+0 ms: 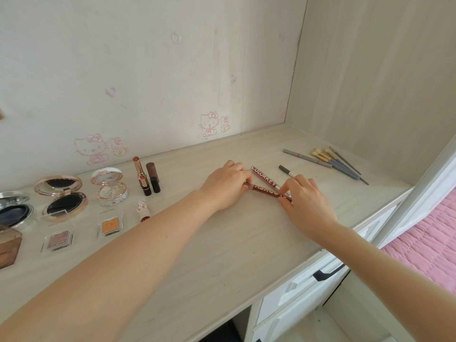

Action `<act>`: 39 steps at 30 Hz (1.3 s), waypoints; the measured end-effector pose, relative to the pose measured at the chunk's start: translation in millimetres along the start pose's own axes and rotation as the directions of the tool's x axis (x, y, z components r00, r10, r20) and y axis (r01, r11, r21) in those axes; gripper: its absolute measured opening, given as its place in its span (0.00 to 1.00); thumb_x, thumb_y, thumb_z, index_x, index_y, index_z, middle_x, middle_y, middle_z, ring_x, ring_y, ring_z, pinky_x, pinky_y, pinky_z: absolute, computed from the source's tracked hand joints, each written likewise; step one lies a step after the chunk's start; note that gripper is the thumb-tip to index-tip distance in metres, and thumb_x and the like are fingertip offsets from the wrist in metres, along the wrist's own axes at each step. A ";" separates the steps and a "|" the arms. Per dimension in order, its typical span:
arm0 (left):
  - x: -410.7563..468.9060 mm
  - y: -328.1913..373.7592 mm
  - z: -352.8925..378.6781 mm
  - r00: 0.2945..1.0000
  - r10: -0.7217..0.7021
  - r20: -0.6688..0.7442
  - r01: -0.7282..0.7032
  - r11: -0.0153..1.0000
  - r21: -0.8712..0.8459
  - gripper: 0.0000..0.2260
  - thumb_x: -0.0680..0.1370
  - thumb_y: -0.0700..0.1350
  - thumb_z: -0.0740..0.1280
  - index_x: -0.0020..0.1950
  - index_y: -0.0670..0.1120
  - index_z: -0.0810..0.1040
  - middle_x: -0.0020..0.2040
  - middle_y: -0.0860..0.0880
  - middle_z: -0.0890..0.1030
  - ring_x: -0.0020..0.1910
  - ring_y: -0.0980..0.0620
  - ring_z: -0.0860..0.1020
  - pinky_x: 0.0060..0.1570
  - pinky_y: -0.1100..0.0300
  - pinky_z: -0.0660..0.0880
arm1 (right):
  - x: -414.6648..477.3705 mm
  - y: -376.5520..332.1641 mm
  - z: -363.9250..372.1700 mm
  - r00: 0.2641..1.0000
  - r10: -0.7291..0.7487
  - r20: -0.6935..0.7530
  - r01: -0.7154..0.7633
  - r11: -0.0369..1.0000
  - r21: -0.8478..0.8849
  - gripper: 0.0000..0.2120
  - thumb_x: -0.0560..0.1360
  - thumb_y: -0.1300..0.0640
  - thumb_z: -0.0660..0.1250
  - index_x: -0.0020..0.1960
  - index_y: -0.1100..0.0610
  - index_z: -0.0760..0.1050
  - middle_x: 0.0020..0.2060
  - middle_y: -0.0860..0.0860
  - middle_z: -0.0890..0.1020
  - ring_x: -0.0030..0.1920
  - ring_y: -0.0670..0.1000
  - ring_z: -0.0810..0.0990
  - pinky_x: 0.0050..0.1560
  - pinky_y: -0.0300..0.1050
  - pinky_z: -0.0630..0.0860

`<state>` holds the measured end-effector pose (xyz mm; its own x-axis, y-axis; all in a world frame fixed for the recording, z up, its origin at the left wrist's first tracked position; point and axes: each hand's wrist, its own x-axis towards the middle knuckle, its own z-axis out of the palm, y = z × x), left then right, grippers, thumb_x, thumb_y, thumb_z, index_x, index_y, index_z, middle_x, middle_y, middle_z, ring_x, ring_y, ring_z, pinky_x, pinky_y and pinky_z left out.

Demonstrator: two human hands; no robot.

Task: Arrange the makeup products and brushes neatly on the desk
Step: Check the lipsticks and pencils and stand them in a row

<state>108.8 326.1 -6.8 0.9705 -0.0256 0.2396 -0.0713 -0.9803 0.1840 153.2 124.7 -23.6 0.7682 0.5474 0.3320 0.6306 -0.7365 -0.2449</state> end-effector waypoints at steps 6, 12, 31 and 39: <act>-24.8 -7.6 -21.2 1.000 -0.010 -0.030 0.007 0.996 -0.086 0.06 0.79 0.46 0.63 0.54 0.49 0.76 0.50 0.54 0.79 0.56 0.51 0.69 0.53 0.52 0.72 | -7.1 -15.6 -13.0 0.997 -0.040 -0.060 0.045 0.994 0.095 0.06 0.77 0.51 0.65 0.53 0.51 0.74 0.48 0.46 0.78 0.49 0.49 0.72 0.49 0.49 0.74; -61.7 -21.2 -42.3 0.999 -0.036 -0.035 0.029 0.982 -0.188 0.06 0.79 0.49 0.64 0.54 0.51 0.77 0.48 0.53 0.78 0.53 0.55 0.69 0.52 0.54 0.71 | -17.0 -37.4 -24.3 0.994 -0.095 -0.051 0.103 0.973 0.209 0.05 0.77 0.53 0.66 0.52 0.51 0.75 0.44 0.45 0.80 0.45 0.47 0.78 0.43 0.47 0.79; -193.4 -44.7 -103.8 0.860 -0.487 -0.151 0.147 0.520 -0.841 0.09 0.75 0.39 0.70 0.54 0.47 0.81 0.47 0.47 0.84 0.47 0.54 0.83 0.45 0.67 0.78 | -60.3 -144.1 -23.3 0.982 -0.187 0.012 0.144 0.797 0.586 0.14 0.73 0.66 0.69 0.49 0.47 0.76 0.44 0.40 0.81 0.44 0.39 0.80 0.47 0.31 0.76; -221.6 -37.3 -107.5 0.754 -0.656 -0.029 -0.041 -0.003 -0.999 0.07 0.75 0.36 0.69 0.53 0.39 0.79 0.45 0.43 0.84 0.44 0.47 0.83 0.45 0.58 0.80 | -73.2 -197.6 -23.0 0.987 -0.145 0.072 0.029 0.597 0.802 0.11 0.71 0.62 0.73 0.40 0.46 0.77 0.35 0.44 0.84 0.36 0.40 0.81 0.32 0.29 0.70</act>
<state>-128.3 389.4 35.8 0.7722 0.6294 0.0872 -0.2691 0.1997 0.9422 -30.2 220.9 21.5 0.6749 0.6754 0.2973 0.4873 -0.1054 -0.8668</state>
